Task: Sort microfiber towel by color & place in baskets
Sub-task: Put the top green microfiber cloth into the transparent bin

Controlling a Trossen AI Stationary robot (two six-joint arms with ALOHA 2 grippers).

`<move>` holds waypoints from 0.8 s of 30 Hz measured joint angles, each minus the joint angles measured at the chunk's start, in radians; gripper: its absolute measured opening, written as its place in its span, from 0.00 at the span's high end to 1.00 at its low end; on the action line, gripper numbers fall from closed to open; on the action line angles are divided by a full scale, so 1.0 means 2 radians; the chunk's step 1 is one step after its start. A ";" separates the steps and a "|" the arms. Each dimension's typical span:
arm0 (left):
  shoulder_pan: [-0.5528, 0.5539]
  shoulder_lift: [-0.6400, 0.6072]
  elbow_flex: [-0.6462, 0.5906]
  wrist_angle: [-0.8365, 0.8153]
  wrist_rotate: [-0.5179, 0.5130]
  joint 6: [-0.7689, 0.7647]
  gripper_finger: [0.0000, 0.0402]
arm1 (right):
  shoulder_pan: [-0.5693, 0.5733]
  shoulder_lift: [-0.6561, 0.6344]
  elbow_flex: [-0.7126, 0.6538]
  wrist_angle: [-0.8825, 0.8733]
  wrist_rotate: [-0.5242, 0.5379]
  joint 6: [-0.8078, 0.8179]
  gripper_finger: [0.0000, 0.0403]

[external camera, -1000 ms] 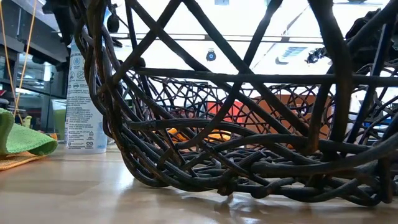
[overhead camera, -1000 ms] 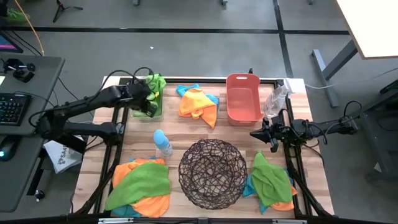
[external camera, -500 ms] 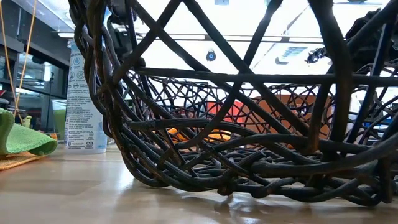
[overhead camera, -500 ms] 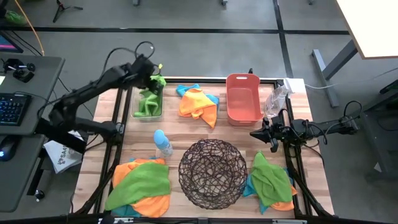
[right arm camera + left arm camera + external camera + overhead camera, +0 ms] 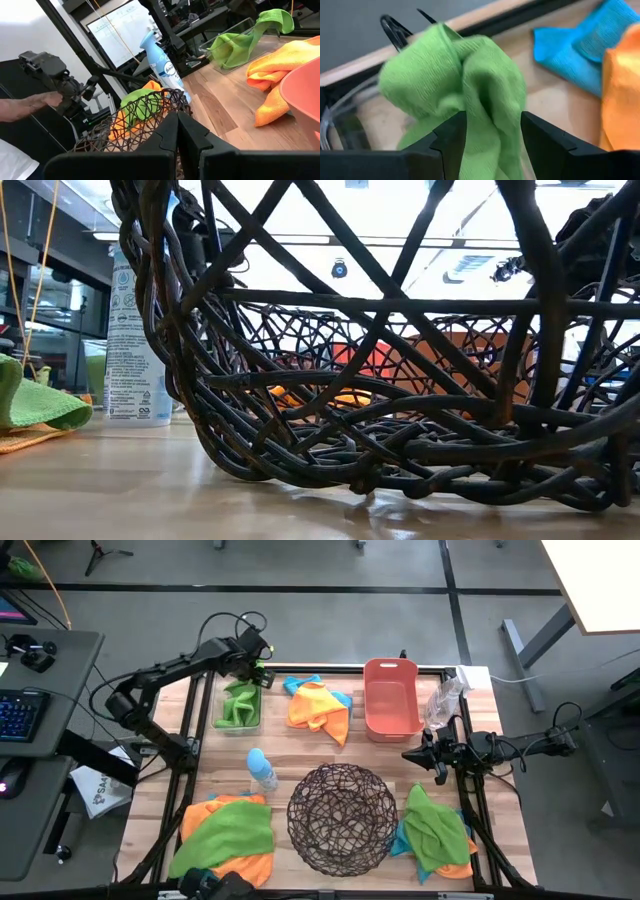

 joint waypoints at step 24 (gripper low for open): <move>0.008 0.005 -0.067 0.105 -0.035 -0.010 0.82 | 0.000 0.000 0.000 0.000 0.000 0.000 1.00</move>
